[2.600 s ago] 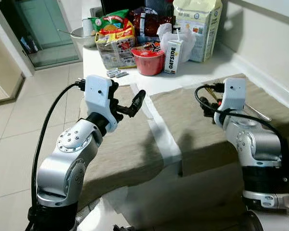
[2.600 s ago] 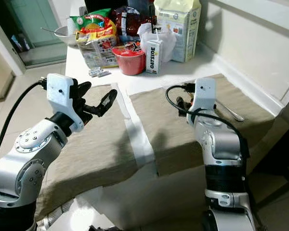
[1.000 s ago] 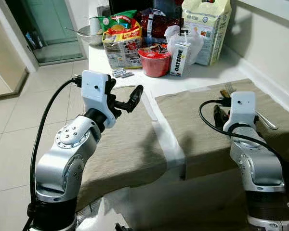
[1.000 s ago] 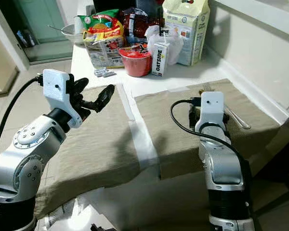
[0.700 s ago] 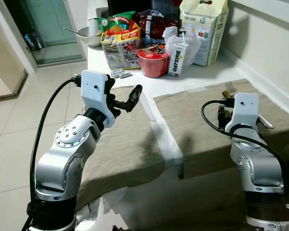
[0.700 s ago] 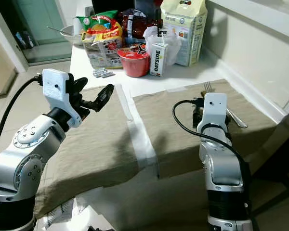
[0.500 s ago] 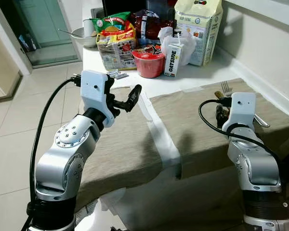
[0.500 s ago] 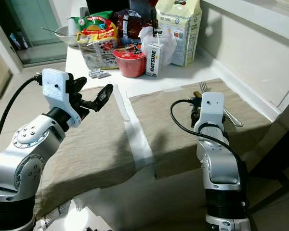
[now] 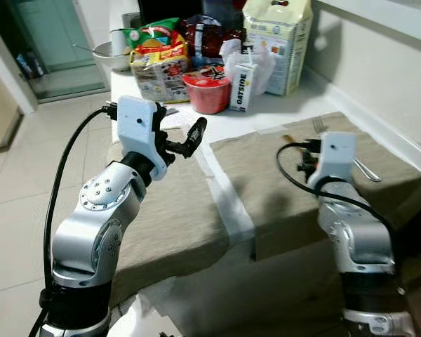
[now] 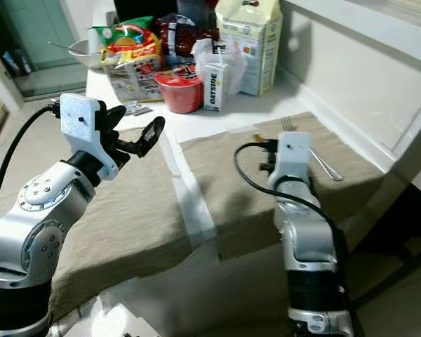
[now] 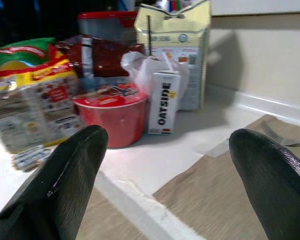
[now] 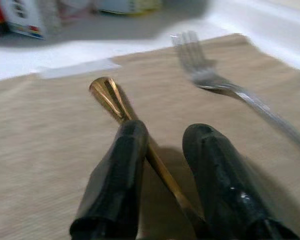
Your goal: Setting the table
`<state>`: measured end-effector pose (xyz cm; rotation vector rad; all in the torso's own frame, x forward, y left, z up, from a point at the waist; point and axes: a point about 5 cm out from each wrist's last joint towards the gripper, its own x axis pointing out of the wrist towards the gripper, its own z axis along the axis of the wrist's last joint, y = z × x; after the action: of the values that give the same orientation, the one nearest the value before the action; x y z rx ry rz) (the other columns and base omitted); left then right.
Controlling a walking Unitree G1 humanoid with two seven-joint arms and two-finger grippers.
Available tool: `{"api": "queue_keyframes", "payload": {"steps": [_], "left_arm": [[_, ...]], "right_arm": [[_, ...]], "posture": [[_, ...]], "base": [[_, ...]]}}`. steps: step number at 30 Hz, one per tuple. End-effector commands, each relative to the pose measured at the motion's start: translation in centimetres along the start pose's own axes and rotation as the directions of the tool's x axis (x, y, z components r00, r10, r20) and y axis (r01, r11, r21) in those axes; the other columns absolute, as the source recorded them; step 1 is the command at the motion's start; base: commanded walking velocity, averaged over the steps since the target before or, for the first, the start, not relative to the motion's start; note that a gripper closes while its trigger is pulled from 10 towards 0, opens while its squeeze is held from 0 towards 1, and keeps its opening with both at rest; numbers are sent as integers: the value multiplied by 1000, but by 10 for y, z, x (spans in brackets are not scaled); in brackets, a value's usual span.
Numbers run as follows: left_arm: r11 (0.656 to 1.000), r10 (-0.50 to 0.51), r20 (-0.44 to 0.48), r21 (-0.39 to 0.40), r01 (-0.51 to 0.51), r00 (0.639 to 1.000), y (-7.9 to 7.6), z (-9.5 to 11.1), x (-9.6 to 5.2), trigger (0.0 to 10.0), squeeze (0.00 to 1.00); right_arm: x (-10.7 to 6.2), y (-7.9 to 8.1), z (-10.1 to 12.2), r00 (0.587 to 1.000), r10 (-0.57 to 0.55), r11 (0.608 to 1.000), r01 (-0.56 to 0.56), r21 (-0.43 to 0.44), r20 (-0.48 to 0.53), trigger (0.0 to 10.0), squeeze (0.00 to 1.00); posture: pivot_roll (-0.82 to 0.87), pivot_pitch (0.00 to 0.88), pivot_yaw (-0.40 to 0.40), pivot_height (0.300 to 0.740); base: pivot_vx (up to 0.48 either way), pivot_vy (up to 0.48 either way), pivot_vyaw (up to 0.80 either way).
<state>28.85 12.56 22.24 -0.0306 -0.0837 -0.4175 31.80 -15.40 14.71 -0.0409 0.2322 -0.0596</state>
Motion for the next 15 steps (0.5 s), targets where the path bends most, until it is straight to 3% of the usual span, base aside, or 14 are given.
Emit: {"api": "queue_keyframes", "payload": {"steps": [1, 7, 11, 15], "left_arm": [[1000, -3, 0, 18, 3, 1000, 0, 1, 2, 10000, 0], [1000, 3, -1, 16, -3, 1000, 1, 0, 2, 10000, 0], [1000, 5, -1, 15, -5, 1000, 1, 0, 2, 10000, 0], [1000, 5, -1, 15, -5, 1000, 0, 0, 3, 10000, 0]], "right_arm": [[1, 14, -19, 993, 77, 997, -75, 32, -88, 0, 0], [-1, 28, 7, 982, 177, 984, -178, 10, 70, 0, 0], [-4, 31, 15, 973, 197, 980, -197, -8, 122, 0, 0], [-9, 38, 26, 941, 267, 963, -270, -14, 209, 0, 0]], "posture": [[-157, 7, 119, 740], [-154, 10, 117, 740], [-153, 12, 115, 740], [-156, 12, 114, 740]], "base": [[0, 0, 0], [0, 0, 0], [0, 0, 0], [0, 0, 0]]}}
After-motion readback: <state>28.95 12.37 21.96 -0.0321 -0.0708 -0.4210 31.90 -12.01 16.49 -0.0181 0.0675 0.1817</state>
